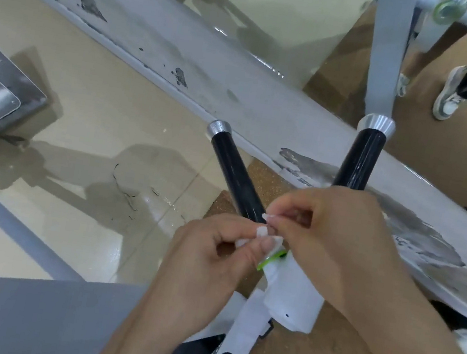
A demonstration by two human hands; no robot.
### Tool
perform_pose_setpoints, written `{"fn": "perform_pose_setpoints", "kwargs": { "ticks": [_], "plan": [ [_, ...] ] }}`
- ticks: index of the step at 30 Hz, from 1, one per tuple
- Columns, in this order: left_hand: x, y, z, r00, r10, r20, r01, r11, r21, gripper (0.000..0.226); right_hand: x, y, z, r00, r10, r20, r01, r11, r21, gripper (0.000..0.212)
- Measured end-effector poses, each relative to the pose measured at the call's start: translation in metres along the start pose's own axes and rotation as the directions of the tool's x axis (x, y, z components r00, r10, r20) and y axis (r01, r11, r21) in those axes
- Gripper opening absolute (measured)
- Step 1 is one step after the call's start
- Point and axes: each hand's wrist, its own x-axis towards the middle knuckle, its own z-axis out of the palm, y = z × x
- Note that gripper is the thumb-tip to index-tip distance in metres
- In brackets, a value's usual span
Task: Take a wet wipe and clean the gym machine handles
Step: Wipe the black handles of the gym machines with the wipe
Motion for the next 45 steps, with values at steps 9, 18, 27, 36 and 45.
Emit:
{"fn": "perform_pose_setpoints", "kwargs": {
  "ticks": [9,18,27,36,45],
  "plan": [
    [0.003,-0.013,0.018,0.971,0.017,-0.239,0.019,0.989,0.144,0.034,-0.030,0.005,0.016,0.993,-0.046,-0.104,0.025,0.980,-0.199,0.019],
    [-0.005,-0.006,0.023,0.949,-0.075,-0.306,0.135,0.974,0.181,0.028,-0.020,-0.006,0.015,0.989,-0.134,0.064,0.142,0.980,-0.142,0.017],
    [-0.014,-0.006,0.024,0.921,-0.250,-0.298,0.157,0.940,-0.302,0.045,0.010,-0.006,0.017,0.997,-0.071,0.038,0.077,0.976,-0.205,0.019],
    [-0.008,-0.016,0.031,0.903,-0.270,-0.336,0.160,0.934,-0.321,0.037,0.023,-0.017,0.006,0.965,0.000,0.264,0.074,0.960,-0.269,0.021],
    [0.008,-0.027,0.023,0.916,-0.252,-0.311,0.152,0.938,-0.313,0.036,0.033,-0.011,0.020,0.996,-0.049,0.080,0.059,0.991,-0.123,0.010]
  ]
}}
